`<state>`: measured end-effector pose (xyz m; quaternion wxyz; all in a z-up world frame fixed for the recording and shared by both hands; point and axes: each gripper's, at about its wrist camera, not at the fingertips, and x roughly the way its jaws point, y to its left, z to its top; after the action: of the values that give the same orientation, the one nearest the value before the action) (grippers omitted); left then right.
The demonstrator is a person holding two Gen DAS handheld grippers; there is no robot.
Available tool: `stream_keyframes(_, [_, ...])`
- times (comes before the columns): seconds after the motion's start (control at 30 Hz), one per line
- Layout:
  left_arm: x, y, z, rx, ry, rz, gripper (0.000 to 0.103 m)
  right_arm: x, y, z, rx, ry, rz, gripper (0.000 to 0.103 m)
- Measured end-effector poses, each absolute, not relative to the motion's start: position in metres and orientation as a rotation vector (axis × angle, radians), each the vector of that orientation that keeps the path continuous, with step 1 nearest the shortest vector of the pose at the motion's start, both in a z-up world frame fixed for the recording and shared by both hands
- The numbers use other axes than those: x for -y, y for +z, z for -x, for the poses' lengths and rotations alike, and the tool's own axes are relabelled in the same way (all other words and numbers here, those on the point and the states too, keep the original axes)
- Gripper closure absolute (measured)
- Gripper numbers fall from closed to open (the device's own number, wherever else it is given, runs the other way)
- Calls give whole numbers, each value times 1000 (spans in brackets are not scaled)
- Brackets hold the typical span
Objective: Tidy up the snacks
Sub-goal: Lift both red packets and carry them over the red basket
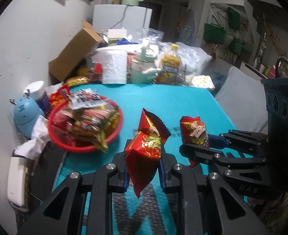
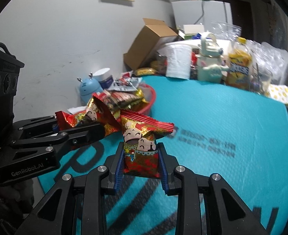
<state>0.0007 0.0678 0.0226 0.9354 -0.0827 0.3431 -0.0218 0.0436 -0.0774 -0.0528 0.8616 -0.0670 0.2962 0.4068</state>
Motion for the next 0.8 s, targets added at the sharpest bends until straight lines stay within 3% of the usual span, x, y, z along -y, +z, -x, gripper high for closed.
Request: stream_keyframes(0.8, [-190,40,-49,-661,189,203,81,-31,-16,-117,-580,952,254,72])
